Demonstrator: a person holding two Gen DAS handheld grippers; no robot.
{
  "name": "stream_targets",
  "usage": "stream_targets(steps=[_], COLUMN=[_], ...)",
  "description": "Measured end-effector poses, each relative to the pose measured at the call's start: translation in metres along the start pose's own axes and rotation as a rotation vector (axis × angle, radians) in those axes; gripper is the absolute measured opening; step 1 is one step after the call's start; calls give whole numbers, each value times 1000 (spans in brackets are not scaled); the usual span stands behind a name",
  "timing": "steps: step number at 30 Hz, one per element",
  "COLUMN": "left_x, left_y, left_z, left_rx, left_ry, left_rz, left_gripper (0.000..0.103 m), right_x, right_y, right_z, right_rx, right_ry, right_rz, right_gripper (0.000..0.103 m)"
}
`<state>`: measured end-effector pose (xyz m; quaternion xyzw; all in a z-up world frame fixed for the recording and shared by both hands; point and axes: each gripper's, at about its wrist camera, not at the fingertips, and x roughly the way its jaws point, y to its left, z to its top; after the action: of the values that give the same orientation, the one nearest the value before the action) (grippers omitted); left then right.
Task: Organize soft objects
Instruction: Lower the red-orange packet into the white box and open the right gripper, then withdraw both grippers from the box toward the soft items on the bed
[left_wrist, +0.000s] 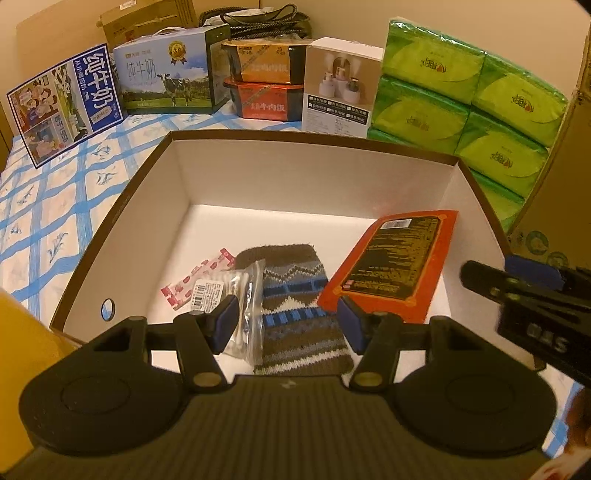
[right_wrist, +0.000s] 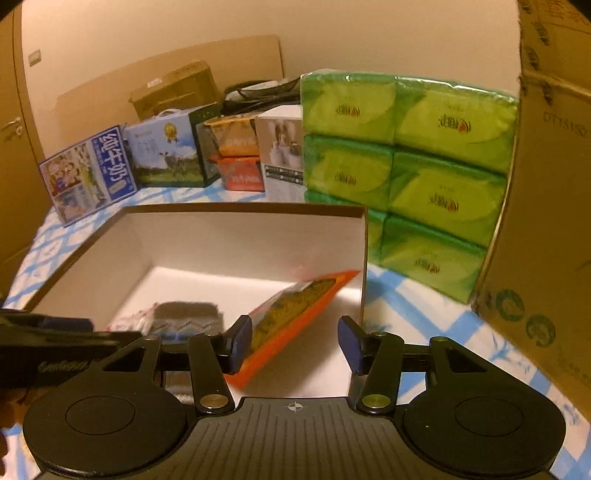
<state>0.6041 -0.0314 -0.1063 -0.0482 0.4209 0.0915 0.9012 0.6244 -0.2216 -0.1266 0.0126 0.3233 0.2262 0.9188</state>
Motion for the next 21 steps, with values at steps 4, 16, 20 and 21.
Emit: stream_targets(steps=[4, 16, 20, 21], left_x=[-11, -93, -130, -139], left_y=[0, 13, 23, 26], left_z=[-2, -17, -31, -35], left_rx=[8, 38, 65, 73], left_ry=[-2, -38, -47, -49], left_rz=[-18, -121, -163, -172], left_gripper=[56, 56, 56, 56], right_x=[-25, -124, -165, -174], right_y=[0, 15, 29, 34], right_z=[-4, -26, -37, -39], right_rx=[32, 153, 191, 196], right_ry=[-7, -43, -64, -69], right_rz=[9, 3, 0, 0], right_gripper=[52, 52, 55, 56])
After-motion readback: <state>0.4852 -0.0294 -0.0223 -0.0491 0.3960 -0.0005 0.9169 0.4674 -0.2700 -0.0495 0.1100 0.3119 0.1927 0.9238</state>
